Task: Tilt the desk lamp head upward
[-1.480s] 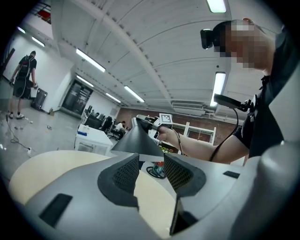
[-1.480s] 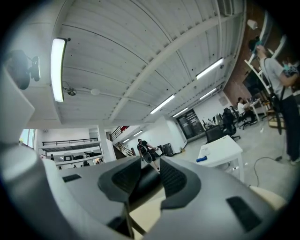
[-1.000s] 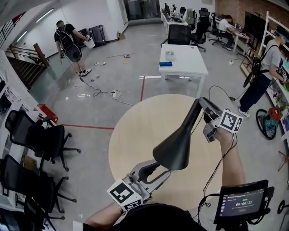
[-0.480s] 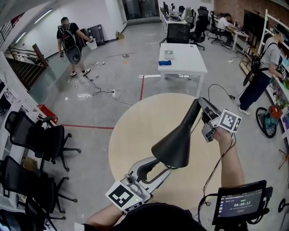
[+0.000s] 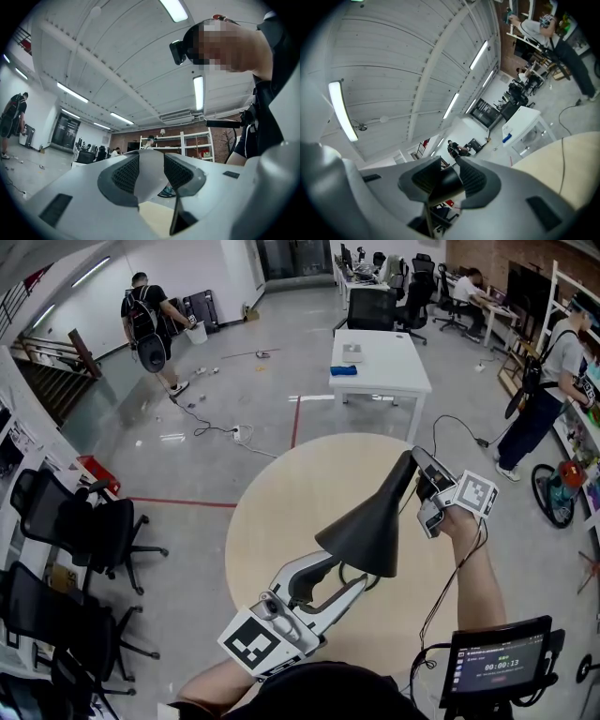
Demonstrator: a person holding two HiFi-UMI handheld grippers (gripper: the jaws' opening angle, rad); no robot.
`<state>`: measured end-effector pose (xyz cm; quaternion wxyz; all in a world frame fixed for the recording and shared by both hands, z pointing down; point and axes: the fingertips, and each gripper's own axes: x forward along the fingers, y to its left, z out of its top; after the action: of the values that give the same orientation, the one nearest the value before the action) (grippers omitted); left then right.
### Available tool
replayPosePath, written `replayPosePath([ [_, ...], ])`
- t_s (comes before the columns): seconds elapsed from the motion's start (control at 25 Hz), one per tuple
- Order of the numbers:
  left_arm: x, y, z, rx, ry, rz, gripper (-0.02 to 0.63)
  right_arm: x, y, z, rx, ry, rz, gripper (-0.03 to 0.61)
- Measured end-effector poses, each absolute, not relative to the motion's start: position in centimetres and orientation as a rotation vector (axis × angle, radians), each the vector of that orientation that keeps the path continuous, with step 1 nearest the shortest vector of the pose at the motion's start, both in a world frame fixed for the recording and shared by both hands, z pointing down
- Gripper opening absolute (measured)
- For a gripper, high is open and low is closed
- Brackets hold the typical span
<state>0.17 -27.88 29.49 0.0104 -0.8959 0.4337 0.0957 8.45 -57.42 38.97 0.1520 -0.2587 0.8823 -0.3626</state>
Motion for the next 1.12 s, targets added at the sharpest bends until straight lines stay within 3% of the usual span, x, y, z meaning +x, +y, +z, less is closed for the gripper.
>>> replayPosePath([
  [0.28,-2.2,-26.6,30.9,-2.646,1.499,0.195,0.17,7.3,-56.6,37.5,-0.641,2.658,-0.864,0.123],
  [0.44,-4.3,-27.0,31.2,-2.479,1.565,0.069,0.17,9.0,-57.3,39.8,-0.848,2.524,-1.101,0.123],
  [0.68,-4.4,-28.0,30.5,-2.296,1.541,-0.088,0.17,8.4,-57.5,38.3,-0.748,2.608,-0.944,0.123],
  [1.12,-5.0,-29.1,29.2,-2.298,1.6,-0.035,0.17,8.5,-57.6,39.2,-0.774,2.536,-1.029,0.123],
])
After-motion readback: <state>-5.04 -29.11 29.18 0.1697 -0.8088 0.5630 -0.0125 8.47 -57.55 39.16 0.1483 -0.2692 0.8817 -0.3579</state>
